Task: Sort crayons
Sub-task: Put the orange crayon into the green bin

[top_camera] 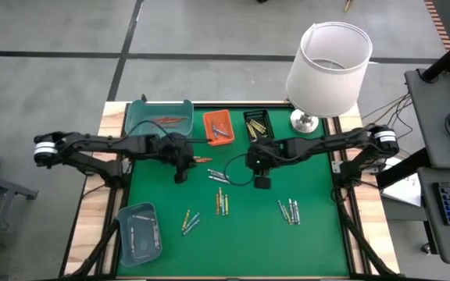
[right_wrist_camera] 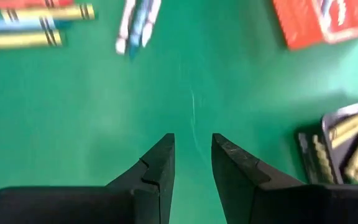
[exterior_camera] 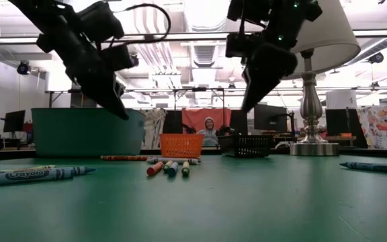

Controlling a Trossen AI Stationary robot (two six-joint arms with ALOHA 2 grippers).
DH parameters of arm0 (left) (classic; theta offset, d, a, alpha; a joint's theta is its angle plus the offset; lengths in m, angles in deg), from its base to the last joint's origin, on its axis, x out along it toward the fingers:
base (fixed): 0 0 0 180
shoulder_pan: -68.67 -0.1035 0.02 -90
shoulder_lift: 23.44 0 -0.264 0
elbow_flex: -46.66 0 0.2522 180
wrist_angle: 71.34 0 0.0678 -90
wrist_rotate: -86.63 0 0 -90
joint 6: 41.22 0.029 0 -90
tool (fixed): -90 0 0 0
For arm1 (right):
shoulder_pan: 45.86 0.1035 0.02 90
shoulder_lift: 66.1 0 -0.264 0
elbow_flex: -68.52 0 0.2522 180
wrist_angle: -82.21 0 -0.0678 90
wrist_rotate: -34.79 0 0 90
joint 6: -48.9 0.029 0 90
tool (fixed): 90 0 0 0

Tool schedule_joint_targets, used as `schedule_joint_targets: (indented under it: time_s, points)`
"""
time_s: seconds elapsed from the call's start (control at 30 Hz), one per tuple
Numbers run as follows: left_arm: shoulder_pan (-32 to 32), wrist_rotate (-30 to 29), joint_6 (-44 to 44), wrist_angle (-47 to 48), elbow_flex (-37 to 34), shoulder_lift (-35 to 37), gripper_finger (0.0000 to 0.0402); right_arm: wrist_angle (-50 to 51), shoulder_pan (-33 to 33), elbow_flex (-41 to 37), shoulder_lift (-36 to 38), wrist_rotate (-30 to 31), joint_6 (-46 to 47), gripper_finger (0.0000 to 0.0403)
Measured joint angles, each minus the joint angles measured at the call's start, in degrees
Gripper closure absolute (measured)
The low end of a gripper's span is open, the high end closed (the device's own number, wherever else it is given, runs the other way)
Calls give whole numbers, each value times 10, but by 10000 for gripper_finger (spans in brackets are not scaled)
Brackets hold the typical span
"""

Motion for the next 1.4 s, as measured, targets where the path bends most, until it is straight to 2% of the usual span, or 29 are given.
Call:
schedule_joint_targets:
  time_s: [0.17, 0.37, 0.83, 1.2, 1.4]
  points:
    - [17, -65, 1, 1, 0, -39, 343, -54, 0, -19, 2, 0, -8, 310]
    - [17, -89, 2, 1, 0, -73, 343, -62, 0, -20, -1, 0, -8, 310]
    - [17, -93, -1, -1, 0, -141, 343, -105, 0, -21, -1, 0, -16, 310]
    - [17, -104, -3, -1, 1, -132, 343, -109, 0, -21, -1, 0, -16, 310]
    - [17, -120, -3, -2, 1, -132, 323, -123, 0, -21, -1, 0, -17, 310]
